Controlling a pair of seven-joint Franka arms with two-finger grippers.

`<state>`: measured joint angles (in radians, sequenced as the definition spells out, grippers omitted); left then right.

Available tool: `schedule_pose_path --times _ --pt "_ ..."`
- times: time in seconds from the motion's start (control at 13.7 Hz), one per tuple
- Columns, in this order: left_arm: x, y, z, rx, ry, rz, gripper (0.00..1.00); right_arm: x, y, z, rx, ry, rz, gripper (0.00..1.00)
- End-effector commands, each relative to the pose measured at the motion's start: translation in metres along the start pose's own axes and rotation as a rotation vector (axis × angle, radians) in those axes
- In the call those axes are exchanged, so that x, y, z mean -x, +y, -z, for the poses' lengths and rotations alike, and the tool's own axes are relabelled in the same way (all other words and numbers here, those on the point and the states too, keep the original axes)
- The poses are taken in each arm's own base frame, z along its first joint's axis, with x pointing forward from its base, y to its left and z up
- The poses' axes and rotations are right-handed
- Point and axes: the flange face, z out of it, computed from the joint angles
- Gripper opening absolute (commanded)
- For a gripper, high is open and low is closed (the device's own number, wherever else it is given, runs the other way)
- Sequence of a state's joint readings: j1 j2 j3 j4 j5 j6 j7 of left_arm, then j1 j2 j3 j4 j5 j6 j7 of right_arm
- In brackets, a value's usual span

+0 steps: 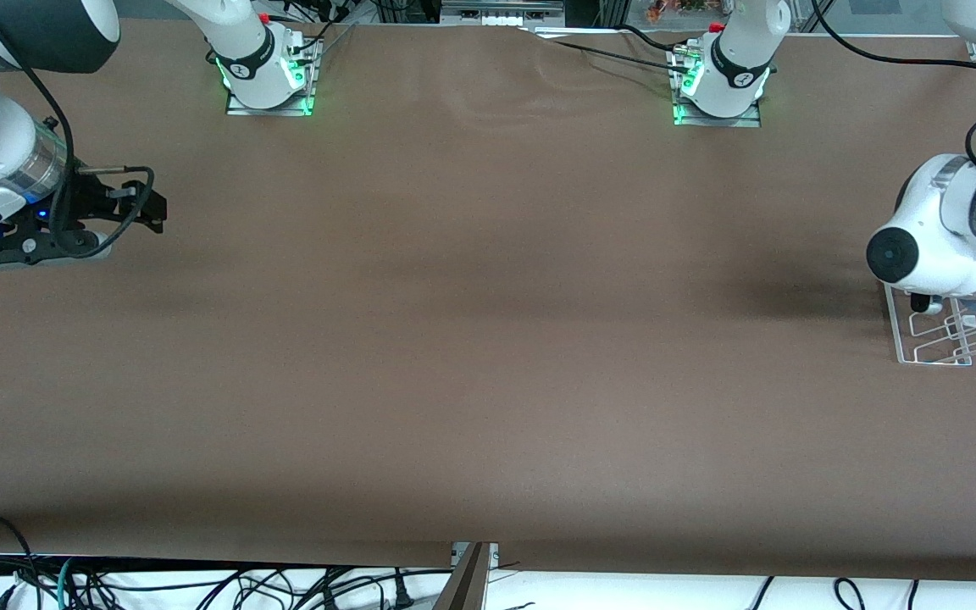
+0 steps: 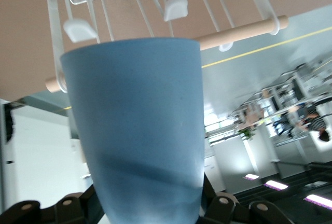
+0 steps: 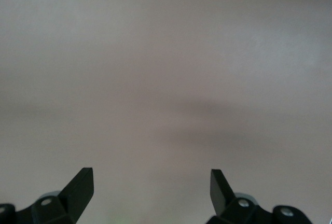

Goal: Transfer cup to left arm and place on rack
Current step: 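Lower the cup onto the wire rack with the left gripper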

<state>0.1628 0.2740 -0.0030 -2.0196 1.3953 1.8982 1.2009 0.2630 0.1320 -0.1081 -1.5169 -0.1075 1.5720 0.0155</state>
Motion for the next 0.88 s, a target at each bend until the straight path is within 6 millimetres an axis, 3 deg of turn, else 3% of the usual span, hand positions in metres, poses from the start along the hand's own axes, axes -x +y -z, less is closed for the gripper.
schedule_pose_path --times 0.0,0.22,0.36,0.8 --pt "-0.008 0.043 0.014 -0.093 -0.082 0.002 0.00 0.000 -0.002 0.007 -0.009 0.029 -0.038 0.99" --pt "-0.028 0.071 0.007 -0.134 -0.121 -0.006 0.00 -0.004 -0.003 0.014 -0.052 0.065 -0.081 0.99" --pt "-0.029 0.076 0.004 -0.164 -0.132 -0.025 0.00 -0.002 -0.012 0.018 -0.140 0.057 -0.149 0.99" --pt "-0.065 0.099 -0.005 -0.207 -0.161 -0.067 0.00 0.000 -0.030 0.022 -0.097 0.061 -0.143 0.99"
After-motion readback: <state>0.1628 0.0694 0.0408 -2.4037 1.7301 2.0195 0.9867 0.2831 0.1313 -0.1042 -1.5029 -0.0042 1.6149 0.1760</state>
